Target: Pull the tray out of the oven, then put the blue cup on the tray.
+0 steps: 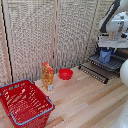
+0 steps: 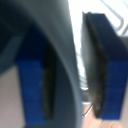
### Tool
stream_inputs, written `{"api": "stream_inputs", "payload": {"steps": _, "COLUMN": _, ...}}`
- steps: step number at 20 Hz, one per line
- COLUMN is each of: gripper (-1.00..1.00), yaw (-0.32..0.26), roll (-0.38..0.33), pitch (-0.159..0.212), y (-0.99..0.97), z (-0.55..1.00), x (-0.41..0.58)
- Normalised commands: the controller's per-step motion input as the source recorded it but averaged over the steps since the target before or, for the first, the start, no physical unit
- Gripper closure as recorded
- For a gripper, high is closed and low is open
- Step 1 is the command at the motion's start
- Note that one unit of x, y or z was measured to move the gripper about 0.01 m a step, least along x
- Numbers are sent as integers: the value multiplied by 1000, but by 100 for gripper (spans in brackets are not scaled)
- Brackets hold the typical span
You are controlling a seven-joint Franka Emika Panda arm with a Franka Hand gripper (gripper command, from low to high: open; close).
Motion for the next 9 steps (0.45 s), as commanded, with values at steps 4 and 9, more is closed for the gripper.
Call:
{"api": "stream_inputs", "payload": {"steps": 4, "gripper": -100, "yaw": -1, "roll": -7, "pitch": -21, "y": -139, "z": 663, "x": 131}}
{"api": "stream_inputs", "payload": {"steps": 9, "gripper": -100, "yaw": -15, "roll": -6, "pitch": -22, "y": -49, "z": 987, "x": 142}}
